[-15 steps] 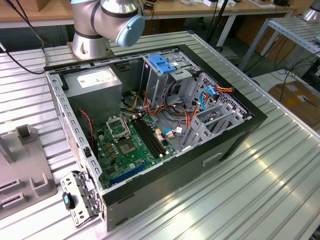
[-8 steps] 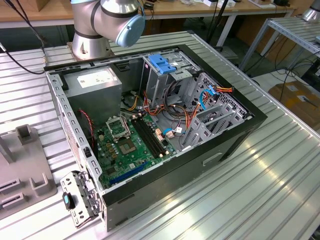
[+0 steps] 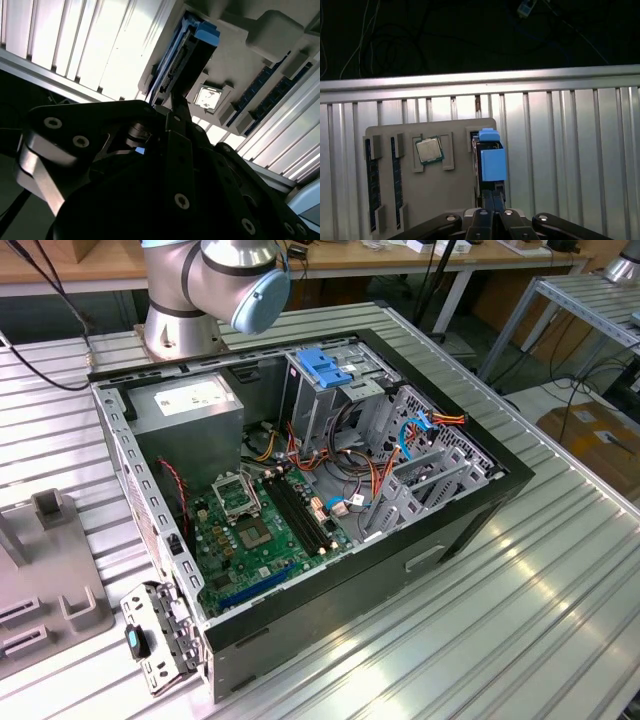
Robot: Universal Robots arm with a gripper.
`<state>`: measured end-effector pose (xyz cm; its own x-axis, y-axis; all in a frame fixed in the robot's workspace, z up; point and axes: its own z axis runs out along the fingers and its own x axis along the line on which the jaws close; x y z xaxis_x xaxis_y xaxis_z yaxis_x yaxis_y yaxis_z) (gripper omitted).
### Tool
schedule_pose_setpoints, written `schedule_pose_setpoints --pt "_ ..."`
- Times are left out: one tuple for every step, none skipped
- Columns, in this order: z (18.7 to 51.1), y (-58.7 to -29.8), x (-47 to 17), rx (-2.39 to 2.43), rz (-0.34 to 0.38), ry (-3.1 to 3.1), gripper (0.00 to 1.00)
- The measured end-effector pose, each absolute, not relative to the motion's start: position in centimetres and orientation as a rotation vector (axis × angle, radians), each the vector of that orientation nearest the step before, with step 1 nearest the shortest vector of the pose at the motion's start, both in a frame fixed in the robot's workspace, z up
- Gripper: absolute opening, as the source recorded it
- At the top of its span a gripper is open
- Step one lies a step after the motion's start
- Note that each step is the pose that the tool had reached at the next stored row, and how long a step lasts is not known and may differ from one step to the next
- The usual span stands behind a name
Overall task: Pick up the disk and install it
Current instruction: 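Pick up the disk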
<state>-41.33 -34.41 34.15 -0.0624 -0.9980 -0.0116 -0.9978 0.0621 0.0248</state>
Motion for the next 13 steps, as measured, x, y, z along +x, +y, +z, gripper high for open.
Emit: schedule_pose_setpoints --pt "34.14 -34.41 -41.34 2.148 -0.040 -2.281 0.11" --pt "34.14 -34.41 -41.35 2.148 -0.039 -2.281 0.11" --pt "34.13 -34.41 -41.36 2.148 -0.039 -2.281 0.11" --pt "34.13 -34.41 -41.38 2.148 -0.039 -2.281 0.11" --pt "34.13 -34.41 -41.38 2.148 -0.039 -2.281 0.11" --pt "34.13 -34.41 -41.39 2.148 -0.039 -2.281 0.11" --pt "34.13 -34.41 -41.39 2.148 -0.039 -2.281 0.11" --pt "34.13 -34.41 -41.39 2.148 -0.039 -2.281 0.11" --pt "34.13 -34.41 -41.39 2.148 -0.039 -2.281 0.11" --pt "34.12 -34.41 -41.39 2.148 -0.039 -2.281 0.11" --pt "34.13 -34.41 -41.39 2.148 -0.039 -2.281 0.11" --pt "34.13 -34.41 -41.39 2.148 -0.039 -2.281 0.11" --pt "34.13 -34.41 -41.39 2.148 -0.039 -2.281 0.11"
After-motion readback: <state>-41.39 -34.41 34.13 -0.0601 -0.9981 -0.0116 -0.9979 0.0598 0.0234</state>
